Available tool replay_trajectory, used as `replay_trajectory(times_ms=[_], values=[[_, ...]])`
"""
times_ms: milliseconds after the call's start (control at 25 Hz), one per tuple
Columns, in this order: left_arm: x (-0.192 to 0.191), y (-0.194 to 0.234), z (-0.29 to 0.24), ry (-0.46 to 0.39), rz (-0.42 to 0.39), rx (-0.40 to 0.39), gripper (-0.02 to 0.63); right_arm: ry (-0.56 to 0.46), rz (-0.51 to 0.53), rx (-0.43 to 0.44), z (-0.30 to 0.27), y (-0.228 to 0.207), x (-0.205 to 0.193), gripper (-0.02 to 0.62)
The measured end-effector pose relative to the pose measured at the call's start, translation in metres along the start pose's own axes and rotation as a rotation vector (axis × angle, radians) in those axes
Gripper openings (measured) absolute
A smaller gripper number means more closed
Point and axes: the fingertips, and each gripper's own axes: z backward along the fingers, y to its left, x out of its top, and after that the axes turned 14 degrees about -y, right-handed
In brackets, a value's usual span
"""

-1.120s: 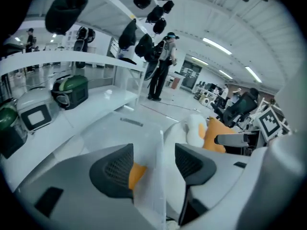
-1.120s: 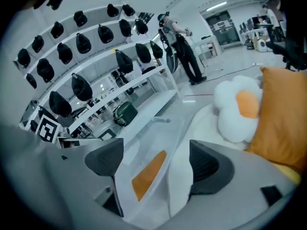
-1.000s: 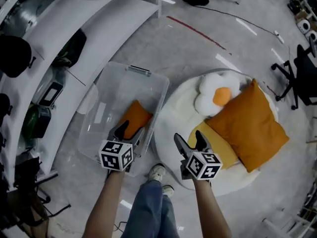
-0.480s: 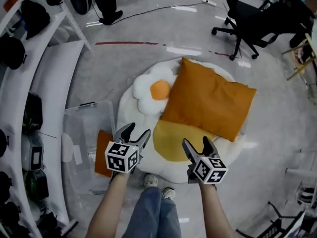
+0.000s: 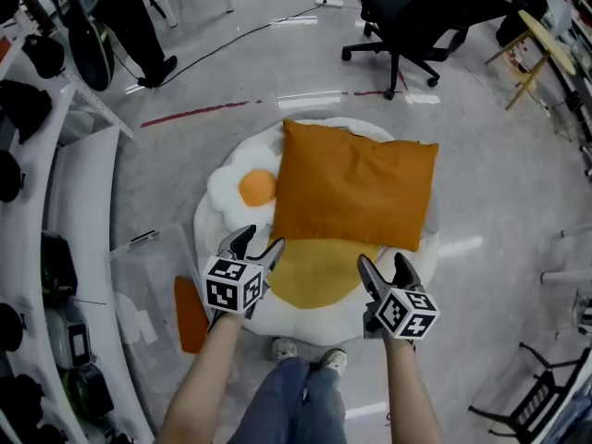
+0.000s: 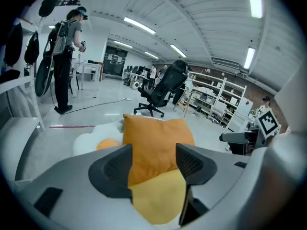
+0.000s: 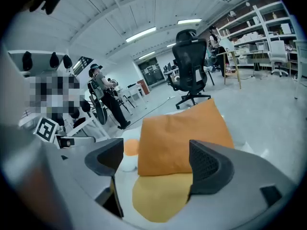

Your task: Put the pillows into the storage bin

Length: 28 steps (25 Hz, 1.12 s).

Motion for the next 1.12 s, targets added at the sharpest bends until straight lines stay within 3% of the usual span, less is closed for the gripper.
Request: replay_trajectory(times_ms=[520,960,1120], values=[[-0.023,0.002,-0.074,0.043,-0.014,0.039,0.281,0.025,0.029,-0.030,-0.043,-0.093,0.011,0.413],[-0.067,0.043,-0.167,0.006,-0.040,0.061,0.299,-0.018,0.087,-0.065,-0.122,-0.199,-0.012,0.413],[-0.096,0.069,-0.203,0.002,-0.057,0.081,0.302,-0.029,0.072,-0.080,-0.150,-0.243,-0.033,0.443]])
